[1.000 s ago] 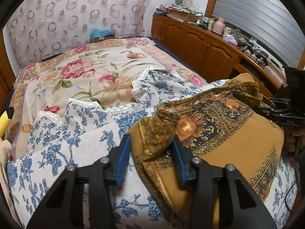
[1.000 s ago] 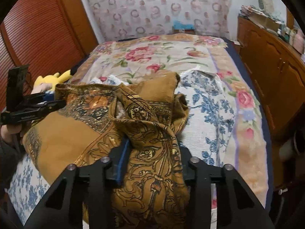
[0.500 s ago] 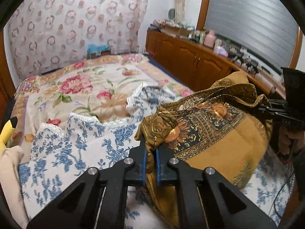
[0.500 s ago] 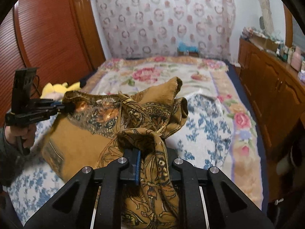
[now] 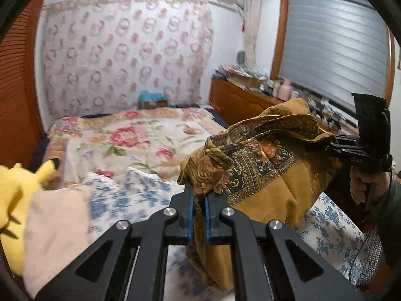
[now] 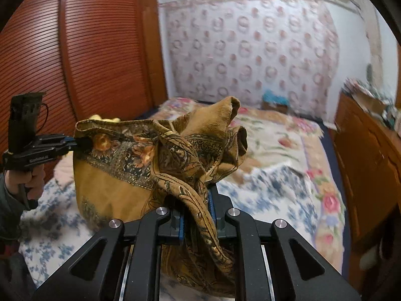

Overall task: Fold small clothes
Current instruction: 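Lift the folded shirt with both tools and carry it toward the plush toy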

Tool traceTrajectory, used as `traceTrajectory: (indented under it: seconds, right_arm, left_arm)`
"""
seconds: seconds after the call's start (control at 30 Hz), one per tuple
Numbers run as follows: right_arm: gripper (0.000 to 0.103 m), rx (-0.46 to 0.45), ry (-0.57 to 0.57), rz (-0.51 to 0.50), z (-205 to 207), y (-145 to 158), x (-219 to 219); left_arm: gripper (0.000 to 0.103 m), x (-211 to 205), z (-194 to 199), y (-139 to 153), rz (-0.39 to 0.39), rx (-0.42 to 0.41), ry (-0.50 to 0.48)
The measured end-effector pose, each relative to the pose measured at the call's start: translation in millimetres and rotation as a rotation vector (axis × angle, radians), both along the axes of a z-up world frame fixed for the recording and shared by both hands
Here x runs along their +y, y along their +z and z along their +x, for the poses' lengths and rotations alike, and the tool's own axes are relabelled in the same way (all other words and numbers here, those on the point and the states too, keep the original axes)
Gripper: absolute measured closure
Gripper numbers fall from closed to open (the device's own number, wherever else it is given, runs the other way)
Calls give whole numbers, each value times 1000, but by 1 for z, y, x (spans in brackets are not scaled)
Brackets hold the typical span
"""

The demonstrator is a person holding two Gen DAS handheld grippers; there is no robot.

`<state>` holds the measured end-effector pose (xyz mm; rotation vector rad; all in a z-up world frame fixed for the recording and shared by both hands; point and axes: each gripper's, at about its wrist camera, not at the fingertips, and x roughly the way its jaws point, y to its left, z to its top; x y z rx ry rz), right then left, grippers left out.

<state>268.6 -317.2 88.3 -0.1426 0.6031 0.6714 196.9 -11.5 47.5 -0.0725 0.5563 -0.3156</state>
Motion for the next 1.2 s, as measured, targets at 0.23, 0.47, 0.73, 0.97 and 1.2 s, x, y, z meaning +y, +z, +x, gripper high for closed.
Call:
traceTrajectory:
  seconds: [0.23, 0.47, 0.73, 0.97, 1.2]
  right_arm:
    - [91, -51, 174, -39, 10, 26, 101]
    - [91, -64, 367, -122, 24, 42, 230]
    - [91, -34, 541, -211, 41, 23, 376]
    - [66, -17, 496, -241, 61, -14, 451]
    - [42, -14, 394, -172, 76, -24, 429]
  left_arm:
    - [98, 82, -50, 5, -7, -29, 173]
    - [98, 159, -93, -21, -63, -1, 334]
    - [98, 216, -121, -68, -113, 62, 488]
    - [98, 238, -122, -108, -103, 141, 541]
    - [98, 236, -120, -116, -83, 162, 547]
